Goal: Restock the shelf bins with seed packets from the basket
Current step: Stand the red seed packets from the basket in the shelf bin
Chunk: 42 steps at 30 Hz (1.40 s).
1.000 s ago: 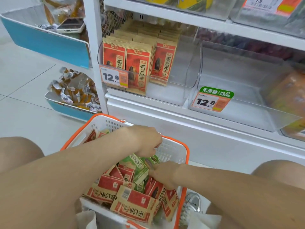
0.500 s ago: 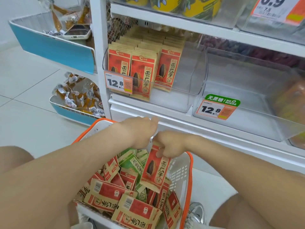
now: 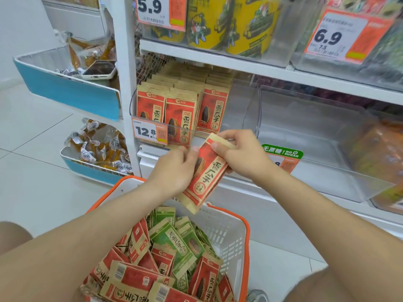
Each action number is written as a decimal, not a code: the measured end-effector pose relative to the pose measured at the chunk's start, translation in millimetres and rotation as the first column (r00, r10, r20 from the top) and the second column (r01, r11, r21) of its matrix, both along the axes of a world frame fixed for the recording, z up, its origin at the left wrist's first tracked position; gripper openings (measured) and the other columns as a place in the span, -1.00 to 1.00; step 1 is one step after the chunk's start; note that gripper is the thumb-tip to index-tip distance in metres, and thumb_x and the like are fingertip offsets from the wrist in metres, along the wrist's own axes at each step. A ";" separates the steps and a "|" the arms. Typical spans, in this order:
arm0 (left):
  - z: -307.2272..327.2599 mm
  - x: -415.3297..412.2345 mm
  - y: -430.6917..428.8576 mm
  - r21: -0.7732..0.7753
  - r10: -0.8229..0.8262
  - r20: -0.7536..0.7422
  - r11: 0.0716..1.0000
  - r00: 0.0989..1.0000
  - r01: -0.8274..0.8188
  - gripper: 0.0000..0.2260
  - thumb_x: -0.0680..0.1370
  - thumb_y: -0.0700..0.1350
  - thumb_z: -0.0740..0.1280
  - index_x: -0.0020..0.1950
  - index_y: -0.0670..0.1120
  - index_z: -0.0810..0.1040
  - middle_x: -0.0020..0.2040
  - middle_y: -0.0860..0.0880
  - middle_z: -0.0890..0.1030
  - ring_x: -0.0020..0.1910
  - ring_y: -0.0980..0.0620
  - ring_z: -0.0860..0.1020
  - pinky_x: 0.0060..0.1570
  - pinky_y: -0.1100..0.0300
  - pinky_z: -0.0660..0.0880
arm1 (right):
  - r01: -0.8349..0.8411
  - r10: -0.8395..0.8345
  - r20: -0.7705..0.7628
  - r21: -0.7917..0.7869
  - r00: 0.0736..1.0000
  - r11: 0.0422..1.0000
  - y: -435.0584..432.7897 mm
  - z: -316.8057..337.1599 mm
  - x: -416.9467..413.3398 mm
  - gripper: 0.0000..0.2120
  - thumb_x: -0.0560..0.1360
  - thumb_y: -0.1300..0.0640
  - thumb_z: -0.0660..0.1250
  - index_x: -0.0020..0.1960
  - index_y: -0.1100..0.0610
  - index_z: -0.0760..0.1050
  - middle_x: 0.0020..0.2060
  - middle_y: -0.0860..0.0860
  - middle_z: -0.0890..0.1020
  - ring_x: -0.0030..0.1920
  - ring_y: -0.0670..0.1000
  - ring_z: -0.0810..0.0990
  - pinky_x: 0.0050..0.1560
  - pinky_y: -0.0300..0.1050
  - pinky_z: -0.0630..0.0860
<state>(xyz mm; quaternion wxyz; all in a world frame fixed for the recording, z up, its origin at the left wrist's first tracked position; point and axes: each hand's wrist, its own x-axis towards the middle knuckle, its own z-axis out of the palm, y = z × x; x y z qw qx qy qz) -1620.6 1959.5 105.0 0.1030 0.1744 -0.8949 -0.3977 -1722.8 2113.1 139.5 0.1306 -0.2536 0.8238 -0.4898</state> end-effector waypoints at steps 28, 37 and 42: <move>3.5 -11.4 -1.1 0.372 0.449 -0.380 0.875 0.809 -0.310 -0.43 0.71 0.28 0.12 -0.18 -0.14 0.60 -0.31 -0.06 0.67 -0.29 -0.06 0.66 -0.21 -0.17 0.62 | 0.396 -0.068 0.591 -0.446 0.804 0.803 -27.3 -12.1 51.5 -0.64 0.56 0.15 0.52 0.29 0.18 0.50 -0.02 0.17 0.77 0.02 0.17 0.77 0.14 0.22 0.68; 17.2 -21.7 4.1 0.227 0.311 -0.448 0.946 0.838 -0.230 -0.73 0.77 0.09 0.09 0.12 -0.04 0.47 -0.11 0.07 0.58 -0.14 0.16 0.57 -0.15 0.16 0.44 | 0.160 -0.196 -0.043 -0.425 0.980 0.891 -28.1 6.5 23.0 -0.75 0.65 0.06 0.35 0.32 0.05 0.49 0.07 -0.01 0.76 0.08 0.03 0.74 0.13 0.22 0.66; 8.1 -31.9 -6.7 -0.133 0.087 -0.420 0.979 0.904 -0.156 -0.85 0.69 -0.20 0.22 0.19 -0.02 0.52 0.11 0.03 0.55 0.09 0.03 0.54 0.09 0.10 0.43 | 0.184 -0.328 -0.529 -0.307 0.783 0.934 -20.7 21.2 -16.6 -0.78 0.68 0.11 0.31 0.31 0.01 0.42 0.02 -0.12 0.72 -0.14 -0.02 0.63 -0.09 0.01 0.53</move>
